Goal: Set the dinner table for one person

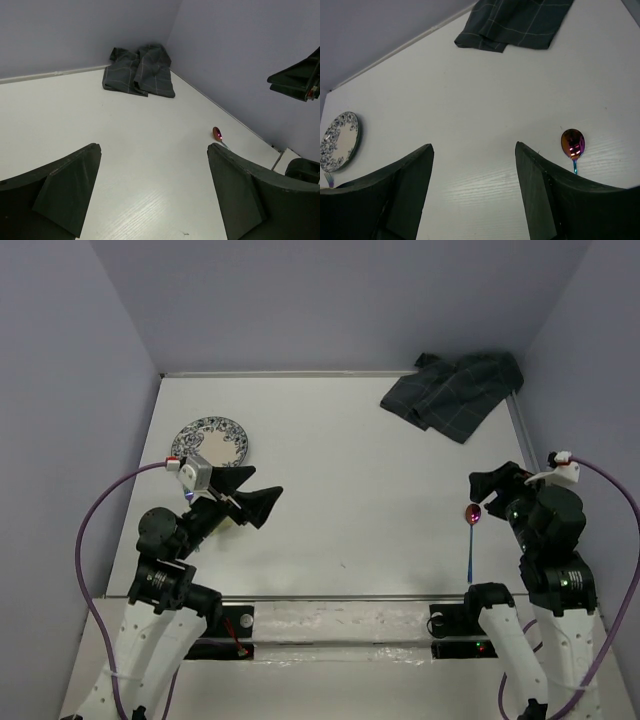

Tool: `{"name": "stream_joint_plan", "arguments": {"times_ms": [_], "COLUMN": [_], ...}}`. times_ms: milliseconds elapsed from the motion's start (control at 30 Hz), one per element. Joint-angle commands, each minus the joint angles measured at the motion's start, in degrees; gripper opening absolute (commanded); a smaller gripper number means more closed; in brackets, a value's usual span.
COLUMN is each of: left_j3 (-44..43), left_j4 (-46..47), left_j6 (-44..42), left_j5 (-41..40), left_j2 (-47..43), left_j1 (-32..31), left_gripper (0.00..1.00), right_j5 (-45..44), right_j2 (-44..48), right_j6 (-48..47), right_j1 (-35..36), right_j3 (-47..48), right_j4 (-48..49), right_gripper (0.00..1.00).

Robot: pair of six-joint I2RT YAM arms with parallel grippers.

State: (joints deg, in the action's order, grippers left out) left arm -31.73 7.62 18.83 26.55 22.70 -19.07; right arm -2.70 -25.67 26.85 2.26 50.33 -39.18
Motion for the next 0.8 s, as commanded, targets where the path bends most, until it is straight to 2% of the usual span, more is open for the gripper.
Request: {"name": "stream_joint_plan", "arguments": {"times_ms": [0, 200, 333, 467, 500, 567, 600, 767], "left_j3": [-2.55, -1.94, -1.67, -1.85, -2.02, -2.11, -2.2, -2.55], "left_j4": [1.52, 3.02, 3.37, 2.49, 2.23, 2.14, 2.05, 0.56], "left_j6": [-0.73, 0.07, 0.33, 0.07, -0.11, -0.28, -0.37, -1.16], "left_j5": [1.49, 3.6, 3.43, 1.94, 1.67, 1.32, 1.23, -1.57], "left_j2": [0.76, 0.42, 0.42, 1.12, 1.12, 0.95, 0.94, 0.77], "left_j1": [-0.18, -0.35, -1.32, -2.9, -3.25, -4.22, -4.48, -6.33], "left_gripper": [0.99, 0.99, 0.99, 0.99, 0.99, 0.99, 0.99, 0.99], "right_j5": [-4.15, -6.09, -10.48, -14.08, -14.96, -18.91, -19.18, -19.27], "right_j2": [-2.97, -10.53, -19.57, -33.97, -40.53, -47.24, -53.72, -69.76], "right_j6": [1.97, 2.94, 4.08, 4.26, 3.74, 3.73, 3.13, 2.86], "right_j1": [-0.33, -0.33, -0.33, -0.33, -0.33, -0.33, -0.94, -2.09], "right_j3": [-3.03, -5.67, -7.7, -5.43, -2.8, 0.11, 3.17, 12.24], "right_j4": [5.51, 13.94, 25.07, 32.93, 34.16, 36.01, 36.45, 37.16], "right_gripper": [0.71, 0.68, 0.63, 0.57, 0.56, 0.56, 0.56, 0.59]}}
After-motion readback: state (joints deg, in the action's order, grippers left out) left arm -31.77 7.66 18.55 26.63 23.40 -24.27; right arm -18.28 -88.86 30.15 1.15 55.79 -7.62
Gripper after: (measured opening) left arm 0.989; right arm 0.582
